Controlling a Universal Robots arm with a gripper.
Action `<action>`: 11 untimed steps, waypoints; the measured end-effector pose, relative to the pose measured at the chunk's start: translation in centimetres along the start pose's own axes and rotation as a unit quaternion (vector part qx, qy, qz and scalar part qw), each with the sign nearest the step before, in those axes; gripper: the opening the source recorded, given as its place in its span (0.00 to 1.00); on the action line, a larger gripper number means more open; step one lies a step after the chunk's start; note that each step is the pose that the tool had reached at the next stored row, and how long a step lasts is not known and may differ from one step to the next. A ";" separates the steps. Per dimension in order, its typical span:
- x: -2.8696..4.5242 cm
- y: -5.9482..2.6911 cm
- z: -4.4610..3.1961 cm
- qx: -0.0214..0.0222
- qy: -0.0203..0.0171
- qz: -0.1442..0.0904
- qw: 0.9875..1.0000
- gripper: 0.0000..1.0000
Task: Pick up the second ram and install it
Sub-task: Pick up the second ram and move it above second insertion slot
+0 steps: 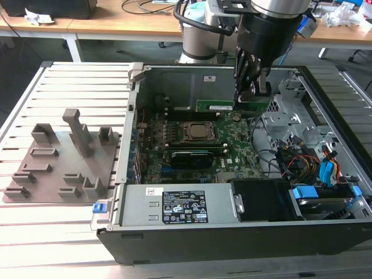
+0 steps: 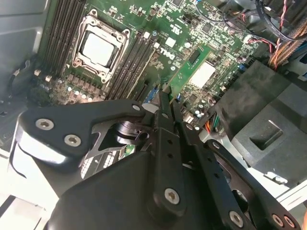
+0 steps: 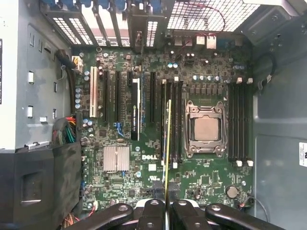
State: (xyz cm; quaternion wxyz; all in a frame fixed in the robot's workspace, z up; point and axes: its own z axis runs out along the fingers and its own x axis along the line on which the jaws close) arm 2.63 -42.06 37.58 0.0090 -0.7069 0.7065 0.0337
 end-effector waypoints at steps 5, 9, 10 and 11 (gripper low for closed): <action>0.04 -0.02 0.60 0.000 0.000 0.000 1.000 0.14; -0.23 0.22 1.01 0.000 0.000 0.000 1.000 0.14; -0.39 0.30 1.11 0.000 0.000 0.000 1.000 0.14; -0.73 0.43 1.28 0.000 0.000 0.000 1.000 0.14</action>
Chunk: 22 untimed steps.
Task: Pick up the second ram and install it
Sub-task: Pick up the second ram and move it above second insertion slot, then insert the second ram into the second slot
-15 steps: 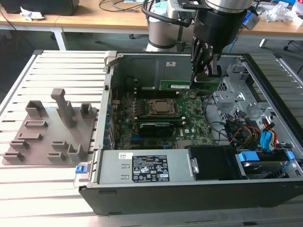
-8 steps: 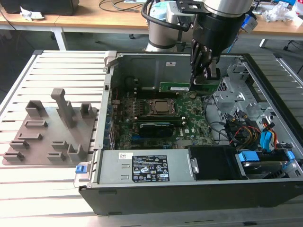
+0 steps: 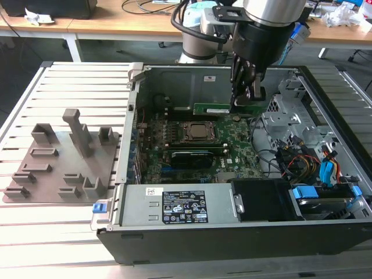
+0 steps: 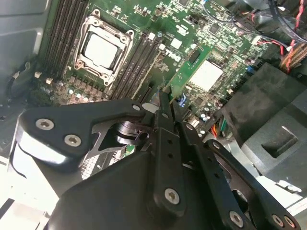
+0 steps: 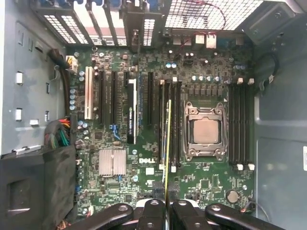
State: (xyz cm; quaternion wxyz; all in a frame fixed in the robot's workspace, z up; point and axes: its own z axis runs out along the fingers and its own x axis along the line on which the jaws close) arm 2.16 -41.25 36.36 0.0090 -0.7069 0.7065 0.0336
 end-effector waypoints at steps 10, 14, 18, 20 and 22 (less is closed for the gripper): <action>-3.15 0.55 1.73 0.000 0.000 -0.004 1.000 0.14; -3.25 0.56 1.99 0.000 0.000 -0.004 1.000 0.14; -3.25 0.56 2.00 0.000 0.000 -0.004 1.000 0.14; -3.25 0.56 2.00 0.000 0.000 -0.004 1.000 0.14; -3.25 0.56 2.01 0.000 0.000 -0.004 1.000 0.14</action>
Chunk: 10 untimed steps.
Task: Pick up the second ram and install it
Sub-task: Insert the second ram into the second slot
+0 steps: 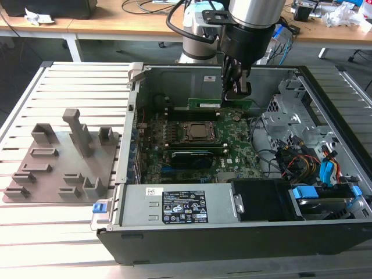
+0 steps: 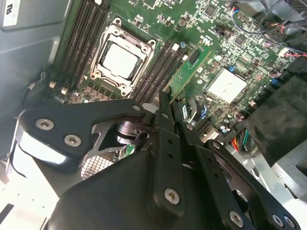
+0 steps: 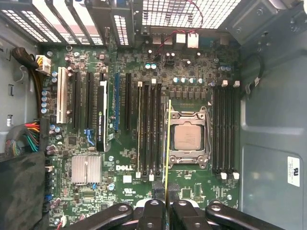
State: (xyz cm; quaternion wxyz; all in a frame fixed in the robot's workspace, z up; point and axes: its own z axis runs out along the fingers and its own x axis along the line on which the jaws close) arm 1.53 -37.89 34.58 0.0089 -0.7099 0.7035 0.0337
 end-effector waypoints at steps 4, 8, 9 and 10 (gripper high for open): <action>0.01 -0.01 0.19 0.000 0.000 0.000 1.000 0.14; 0.07 -0.03 1.08 -0.001 0.000 0.000 1.000 0.14; 0.07 -0.04 1.23 -0.001 0.000 0.000 1.000 0.14; 0.09 -0.05 1.50 -0.001 0.000 0.000 1.000 0.14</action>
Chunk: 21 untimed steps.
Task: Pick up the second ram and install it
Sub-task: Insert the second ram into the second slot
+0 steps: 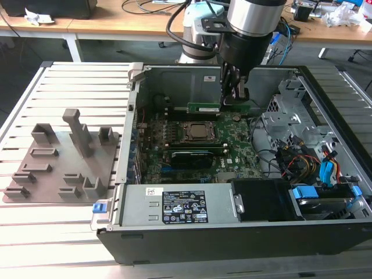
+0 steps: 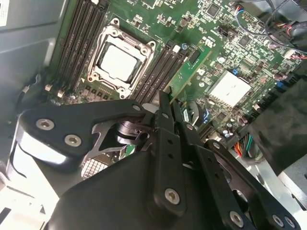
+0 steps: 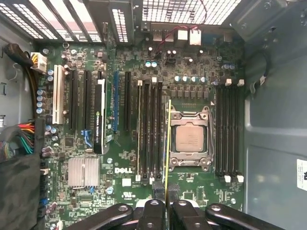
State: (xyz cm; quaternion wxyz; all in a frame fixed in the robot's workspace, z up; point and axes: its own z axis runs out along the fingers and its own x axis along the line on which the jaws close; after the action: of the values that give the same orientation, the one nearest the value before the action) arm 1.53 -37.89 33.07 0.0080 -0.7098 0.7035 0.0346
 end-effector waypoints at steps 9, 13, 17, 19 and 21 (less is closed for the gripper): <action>0.16 -0.10 2.67 -0.002 0.000 0.000 1.000 0.14; 0.20 -0.13 3.31 -0.002 0.000 0.000 1.000 0.14; 0.23 -0.15 3.88 -0.002 0.000 0.000 1.000 0.14; 0.24 -0.15 4.02 -0.002 0.000 0.000 1.000 0.14; 0.27 -0.16 4.35 -0.002 0.000 0.000 1.000 0.14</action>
State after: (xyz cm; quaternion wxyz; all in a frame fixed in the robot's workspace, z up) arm 1.53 -37.89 28.71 0.0065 -0.7098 0.7035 0.0361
